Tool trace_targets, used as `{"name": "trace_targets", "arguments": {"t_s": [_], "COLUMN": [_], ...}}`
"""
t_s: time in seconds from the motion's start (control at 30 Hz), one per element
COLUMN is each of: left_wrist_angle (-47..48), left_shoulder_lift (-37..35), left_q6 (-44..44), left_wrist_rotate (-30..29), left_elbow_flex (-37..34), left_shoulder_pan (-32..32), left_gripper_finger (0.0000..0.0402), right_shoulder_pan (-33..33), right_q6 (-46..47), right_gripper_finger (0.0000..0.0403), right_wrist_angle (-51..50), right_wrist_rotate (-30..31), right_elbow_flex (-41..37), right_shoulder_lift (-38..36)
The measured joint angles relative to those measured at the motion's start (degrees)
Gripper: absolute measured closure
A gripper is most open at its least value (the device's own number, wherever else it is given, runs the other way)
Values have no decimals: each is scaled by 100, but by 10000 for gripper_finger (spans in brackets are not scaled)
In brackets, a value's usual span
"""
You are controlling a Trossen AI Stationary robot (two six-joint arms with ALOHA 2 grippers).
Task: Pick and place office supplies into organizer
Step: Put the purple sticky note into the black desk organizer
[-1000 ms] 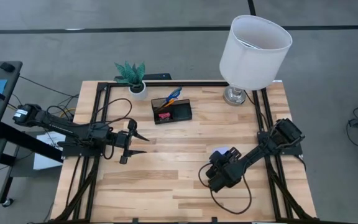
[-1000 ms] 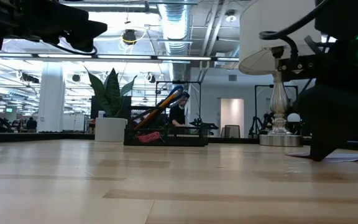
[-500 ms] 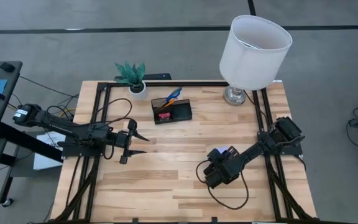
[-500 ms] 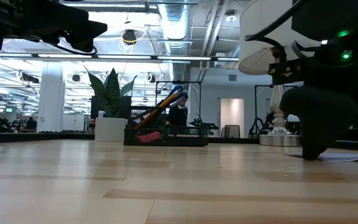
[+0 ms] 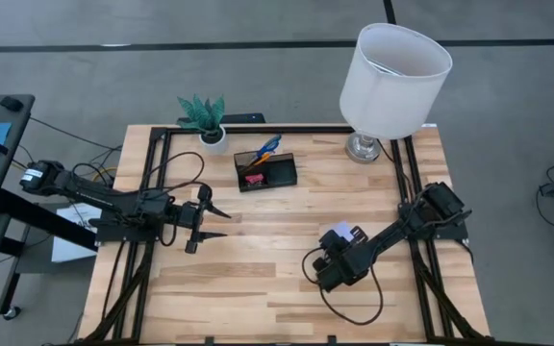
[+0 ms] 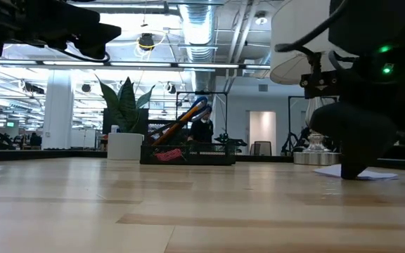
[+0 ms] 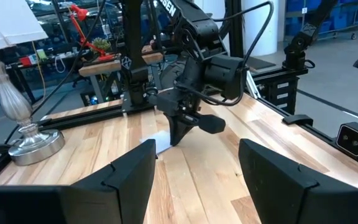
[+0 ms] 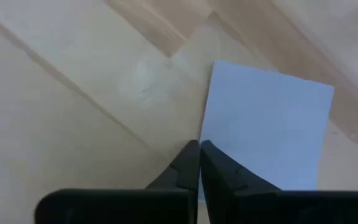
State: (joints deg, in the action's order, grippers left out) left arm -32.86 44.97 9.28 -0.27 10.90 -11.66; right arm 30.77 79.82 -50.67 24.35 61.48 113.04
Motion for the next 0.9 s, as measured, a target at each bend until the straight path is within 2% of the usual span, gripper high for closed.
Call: {"name": "trace_targets", "arguments": {"t_s": [0.3,0.73,0.9], "left_wrist_angle": [0,1,2], "left_shoulder_lift": [0,0,0], "left_q6": [-4,-57,-79], "left_wrist_rotate": [2,7,9], "left_elbow_flex": [0,0,0], "left_shoulder_pan": [0,0,0], "left_gripper_finger": [178,178,178], "right_shoulder_pan": [3,21,-29], "right_q6": [162,71,121], "right_gripper_finger": [402,403,402], "right_wrist_angle": [-1443,-2427,-2891], "right_wrist_rotate": [-158,547,334], "right_elbow_flex": [607,1367,1530], "right_shoulder_lift": [176,150,144]}}
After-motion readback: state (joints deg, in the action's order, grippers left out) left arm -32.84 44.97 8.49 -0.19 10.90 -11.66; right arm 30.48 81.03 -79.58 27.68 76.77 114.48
